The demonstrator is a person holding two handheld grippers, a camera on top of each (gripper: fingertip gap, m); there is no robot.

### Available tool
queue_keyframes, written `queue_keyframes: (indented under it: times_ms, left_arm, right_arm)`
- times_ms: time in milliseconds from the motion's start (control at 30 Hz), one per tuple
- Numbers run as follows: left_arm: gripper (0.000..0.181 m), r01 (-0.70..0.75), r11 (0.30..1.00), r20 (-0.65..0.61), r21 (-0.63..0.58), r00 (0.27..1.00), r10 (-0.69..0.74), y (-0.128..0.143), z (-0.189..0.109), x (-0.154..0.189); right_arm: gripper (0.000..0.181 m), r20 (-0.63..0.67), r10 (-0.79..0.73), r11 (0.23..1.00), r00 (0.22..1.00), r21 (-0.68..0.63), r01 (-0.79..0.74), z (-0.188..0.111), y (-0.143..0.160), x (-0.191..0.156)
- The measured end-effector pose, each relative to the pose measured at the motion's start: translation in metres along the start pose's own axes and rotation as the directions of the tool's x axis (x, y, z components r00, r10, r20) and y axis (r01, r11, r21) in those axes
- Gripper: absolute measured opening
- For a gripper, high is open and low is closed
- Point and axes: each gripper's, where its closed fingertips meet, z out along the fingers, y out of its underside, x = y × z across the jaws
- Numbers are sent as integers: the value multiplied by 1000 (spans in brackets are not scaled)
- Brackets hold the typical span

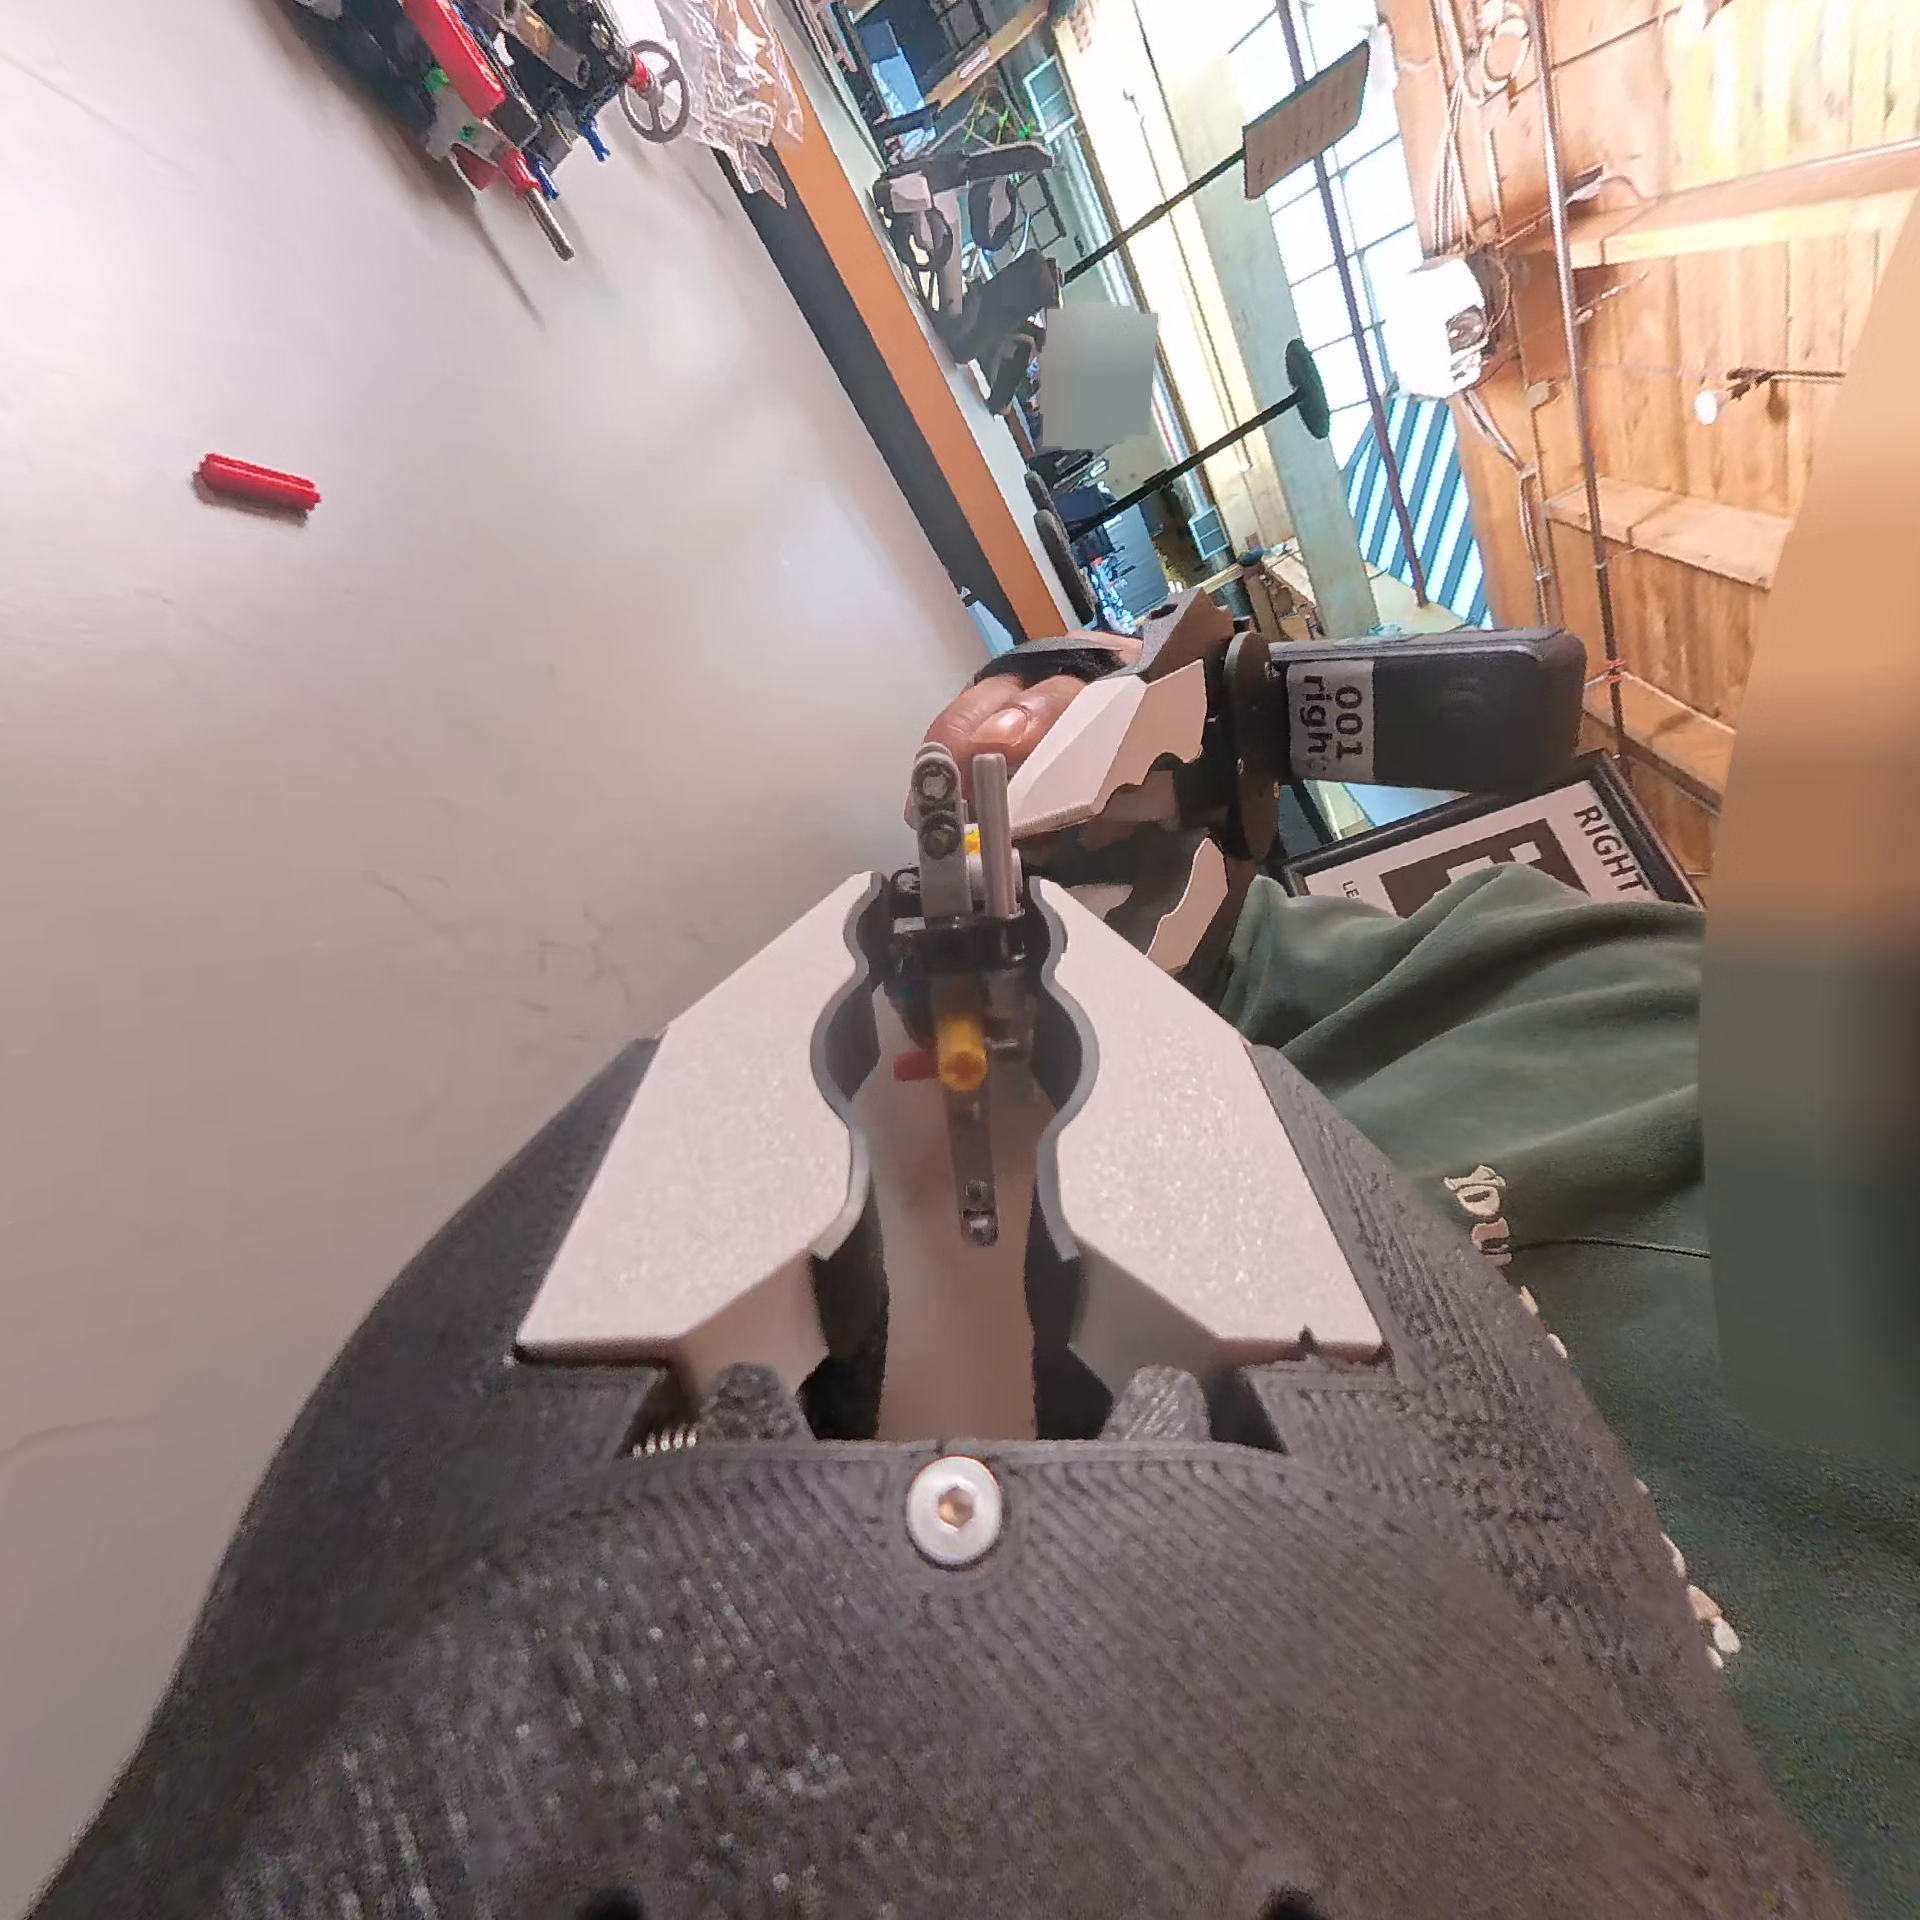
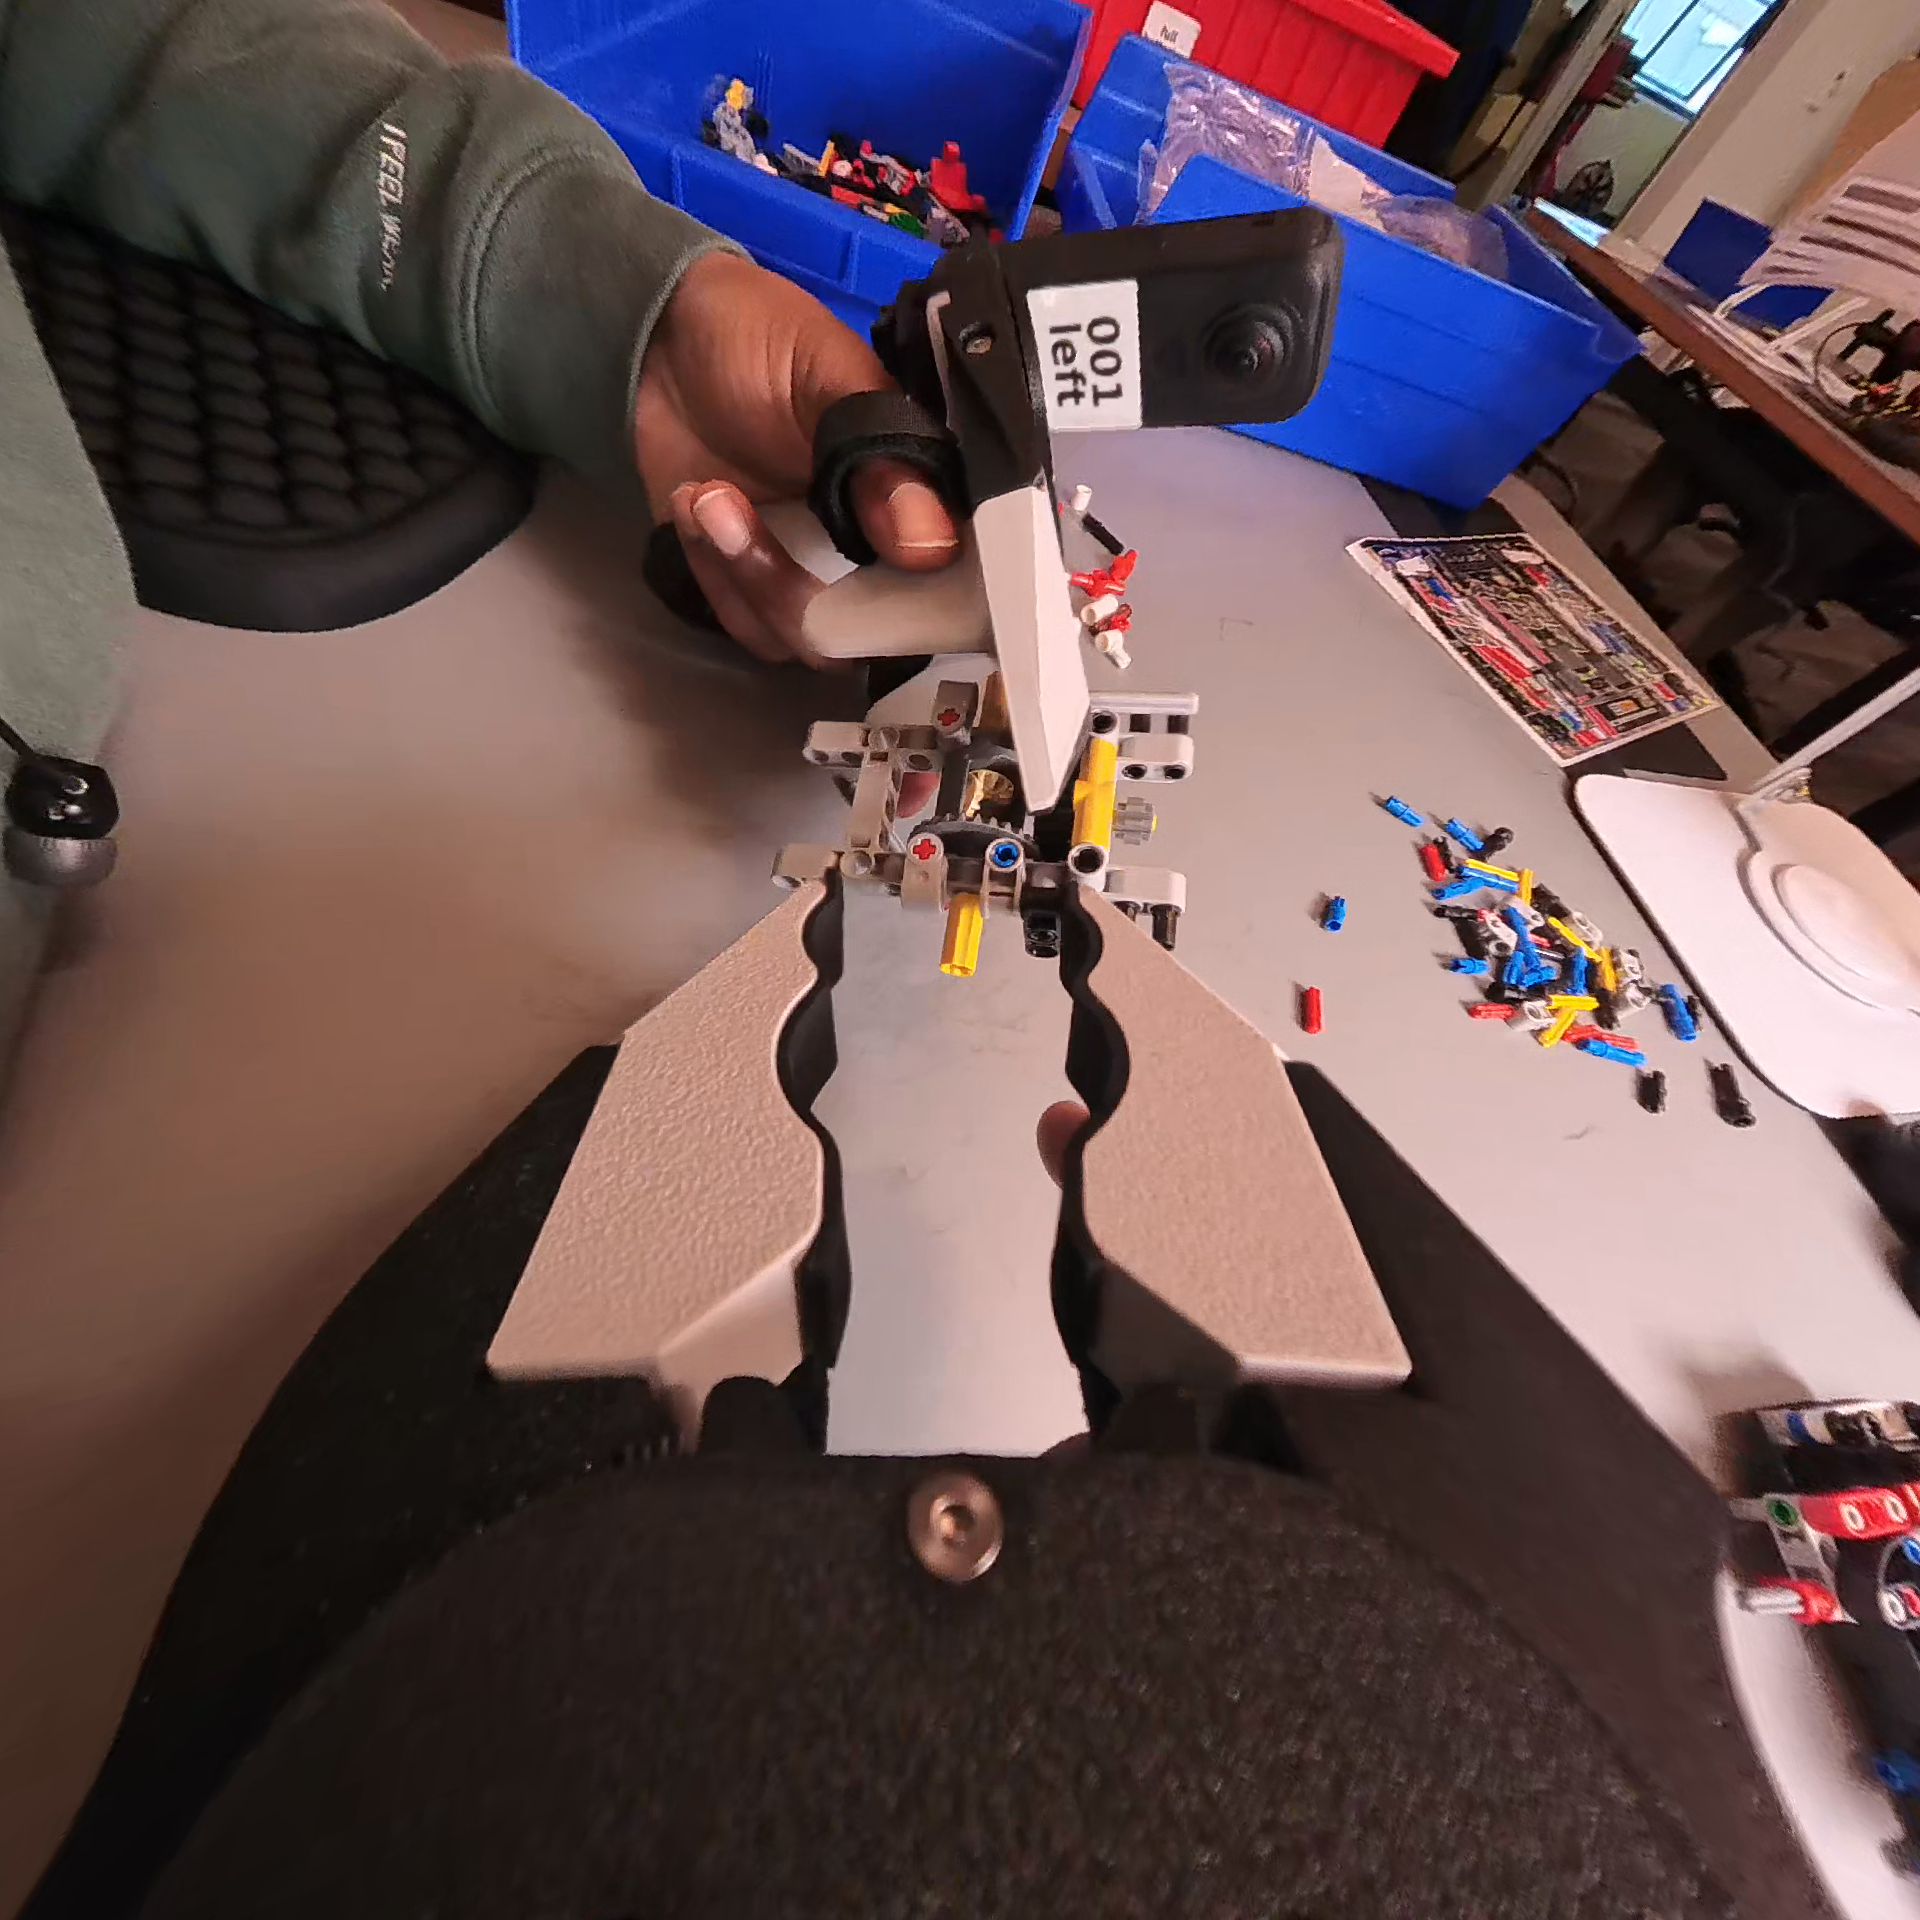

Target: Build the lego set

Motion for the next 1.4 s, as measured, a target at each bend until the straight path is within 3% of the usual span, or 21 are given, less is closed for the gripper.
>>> queue_keyframes:
  times_ms: [300, 567, 667, 800, 967, 1067, 1133, 1233, 1400]
  left_arm:
    - [22, 10, 999, -18, 31, 1000, -10, -4, -2, 2]
    - [22, 7, 998, -10, 59, 1000, -6, -8, -5, 0]
    - [22, 2, 997, 18, 83, 1000, -3, -11, -6, -4]
    - [22, -12, 996, 3, 86, 1000, 12, -11, -4, 0]
    - [22, -8, 994, -97, 109, 995, 19, -14, -4, 16]
    - [22, -29, 994, -151, 109, 987, 45, -13, -4, 27]
    - [22, -53, 992, -177, 118, 981, 74, -13, -5, 34]
    - [22, -77, 989, -196, 124, 975, 101, -13, -5, 41]
    - [22, -143, 986, -215, 82, 964, 158, -4, -4, 47]
  right_arm:
    - [25, 11, -5, 1000, 1000, -10, 5, 6, 2, -6]
    - [28, -45, 47, 999, 998, -5, -48, 7, 2, 5]
    - [40, -115, 99, 994, 988, -27, -103, 8, 7, 18]
    - [60, -121, 283, 957, 952, -39, -289, 12, 14, 26]
    - [40, 96, 495, 865, 864, 37, -500, 11, 5, 16]
    - [33, 290, 635, 718, 716, 118, -685, -2, -15, 20]
    - [23, 331, 676, 662, 659, 121, -740, -6, -17, 25]
    - [11, 327, 654, 693, 682, 102, -714, -3, -16, 19]
    - [5, 420, 639, 685, 644, 71, -725, -9, -26, 9]
